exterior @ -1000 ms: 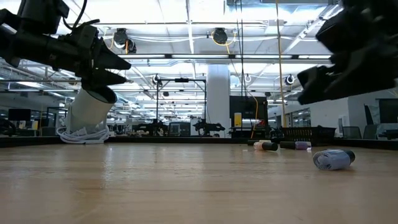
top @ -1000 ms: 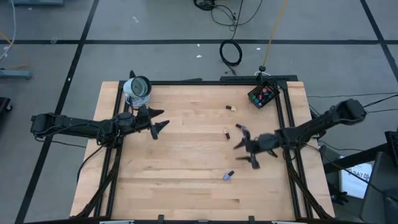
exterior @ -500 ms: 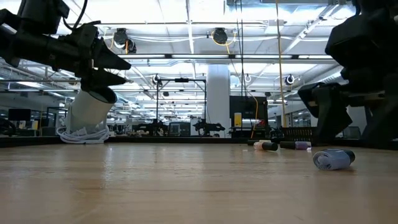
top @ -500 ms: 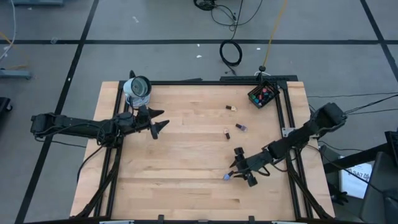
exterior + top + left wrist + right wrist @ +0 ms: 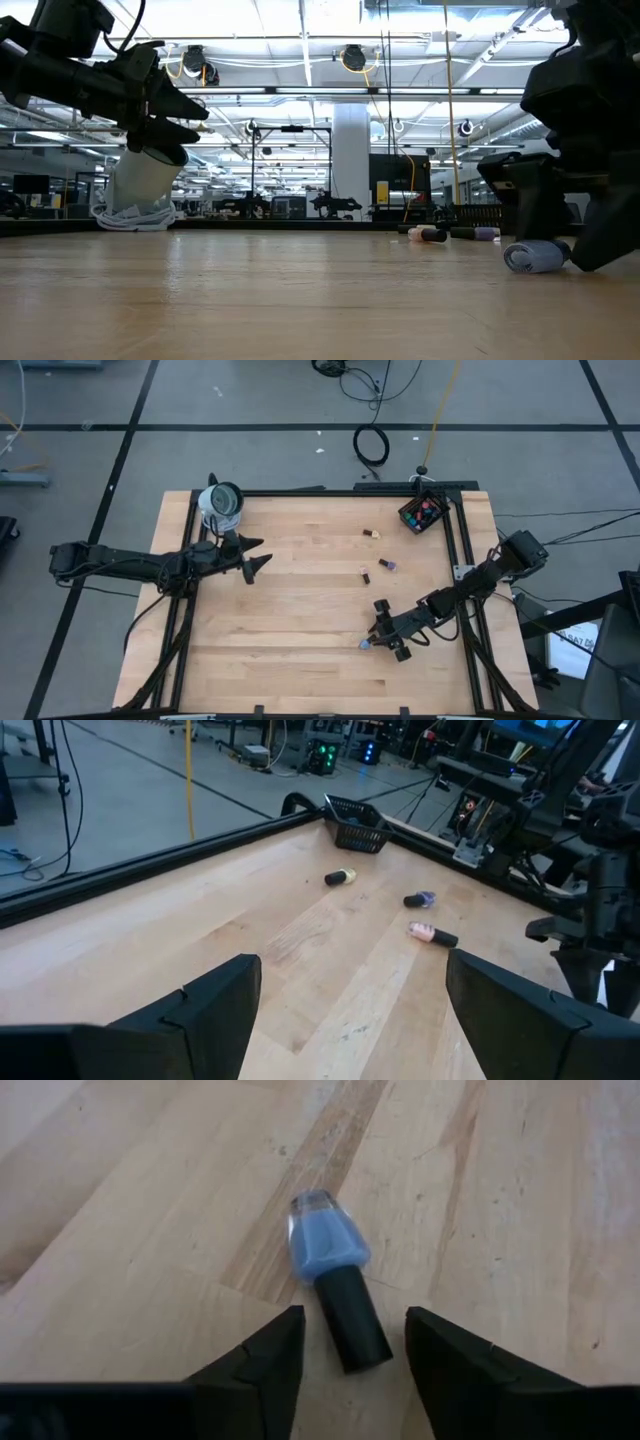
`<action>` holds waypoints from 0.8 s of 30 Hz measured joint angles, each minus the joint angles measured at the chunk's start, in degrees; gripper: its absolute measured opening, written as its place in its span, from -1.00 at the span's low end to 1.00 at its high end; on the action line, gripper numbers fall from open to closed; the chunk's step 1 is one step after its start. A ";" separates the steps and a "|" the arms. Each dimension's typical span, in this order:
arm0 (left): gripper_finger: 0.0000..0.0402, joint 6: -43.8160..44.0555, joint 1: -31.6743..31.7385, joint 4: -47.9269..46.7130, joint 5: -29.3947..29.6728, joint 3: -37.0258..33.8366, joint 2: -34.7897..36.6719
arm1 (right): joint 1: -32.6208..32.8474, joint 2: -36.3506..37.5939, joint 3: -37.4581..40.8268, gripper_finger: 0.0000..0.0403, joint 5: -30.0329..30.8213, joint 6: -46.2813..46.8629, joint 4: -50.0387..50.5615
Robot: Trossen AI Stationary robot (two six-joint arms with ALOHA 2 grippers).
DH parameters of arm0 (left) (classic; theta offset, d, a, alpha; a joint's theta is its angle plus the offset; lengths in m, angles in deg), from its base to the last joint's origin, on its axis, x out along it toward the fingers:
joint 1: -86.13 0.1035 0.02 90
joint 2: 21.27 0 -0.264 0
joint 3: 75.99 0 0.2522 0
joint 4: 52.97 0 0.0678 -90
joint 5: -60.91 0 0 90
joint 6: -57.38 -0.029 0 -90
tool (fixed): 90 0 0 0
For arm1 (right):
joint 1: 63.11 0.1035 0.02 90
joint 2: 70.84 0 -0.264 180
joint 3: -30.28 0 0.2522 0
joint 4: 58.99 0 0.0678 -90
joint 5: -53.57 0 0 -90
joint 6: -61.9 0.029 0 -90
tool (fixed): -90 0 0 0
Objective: Pick & Place Nail Polish
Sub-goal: Put the light blue nail polish into the black bin
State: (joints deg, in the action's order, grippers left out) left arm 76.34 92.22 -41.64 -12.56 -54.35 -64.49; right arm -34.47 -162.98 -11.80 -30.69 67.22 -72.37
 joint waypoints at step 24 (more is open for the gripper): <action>0.50 0.55 0.00 -0.03 0.02 0.00 0.00 | -1.48 2.28 0.09 -0.76 1.94 -5.57 -2.65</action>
State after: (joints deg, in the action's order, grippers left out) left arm 76.89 92.22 -41.66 -12.54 -54.35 -64.49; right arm -35.95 -160.70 -11.71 -28.76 61.65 -75.02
